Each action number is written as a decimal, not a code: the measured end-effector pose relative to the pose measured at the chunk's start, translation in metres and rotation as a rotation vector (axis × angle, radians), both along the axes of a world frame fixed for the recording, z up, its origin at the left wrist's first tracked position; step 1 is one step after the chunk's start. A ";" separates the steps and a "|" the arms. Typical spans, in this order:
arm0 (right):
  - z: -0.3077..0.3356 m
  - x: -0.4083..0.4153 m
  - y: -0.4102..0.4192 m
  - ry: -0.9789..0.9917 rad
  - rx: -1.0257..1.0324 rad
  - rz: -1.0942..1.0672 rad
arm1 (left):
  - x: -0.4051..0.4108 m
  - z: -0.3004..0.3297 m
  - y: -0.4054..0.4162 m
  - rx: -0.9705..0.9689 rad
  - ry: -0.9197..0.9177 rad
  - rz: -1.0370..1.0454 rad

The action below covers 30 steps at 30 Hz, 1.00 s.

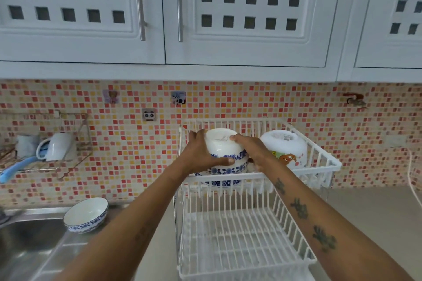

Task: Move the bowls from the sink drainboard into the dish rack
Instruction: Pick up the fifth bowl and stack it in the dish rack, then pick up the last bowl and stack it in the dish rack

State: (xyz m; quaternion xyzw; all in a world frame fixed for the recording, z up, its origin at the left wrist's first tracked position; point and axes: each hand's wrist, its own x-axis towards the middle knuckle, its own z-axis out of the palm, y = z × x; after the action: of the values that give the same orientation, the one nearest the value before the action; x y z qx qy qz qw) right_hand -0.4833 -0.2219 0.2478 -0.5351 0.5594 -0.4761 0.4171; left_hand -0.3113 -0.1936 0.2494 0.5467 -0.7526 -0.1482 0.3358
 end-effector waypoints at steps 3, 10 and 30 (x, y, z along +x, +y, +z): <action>-0.002 0.000 -0.002 0.002 0.039 0.002 | 0.000 -0.002 -0.002 0.016 -0.027 -0.004; -0.006 0.002 -0.008 0.048 0.088 0.025 | 0.000 -0.005 -0.005 0.049 -0.094 -0.039; 0.021 0.034 0.035 0.382 -0.624 -0.235 | 0.051 0.016 0.018 -0.028 0.301 0.007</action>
State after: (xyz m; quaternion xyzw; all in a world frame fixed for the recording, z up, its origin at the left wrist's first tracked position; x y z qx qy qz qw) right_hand -0.4496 -0.1871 0.2692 -0.6478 0.5128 -0.5596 0.0649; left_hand -0.2607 -0.1758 0.2655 0.5160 -0.6939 -0.2168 0.4531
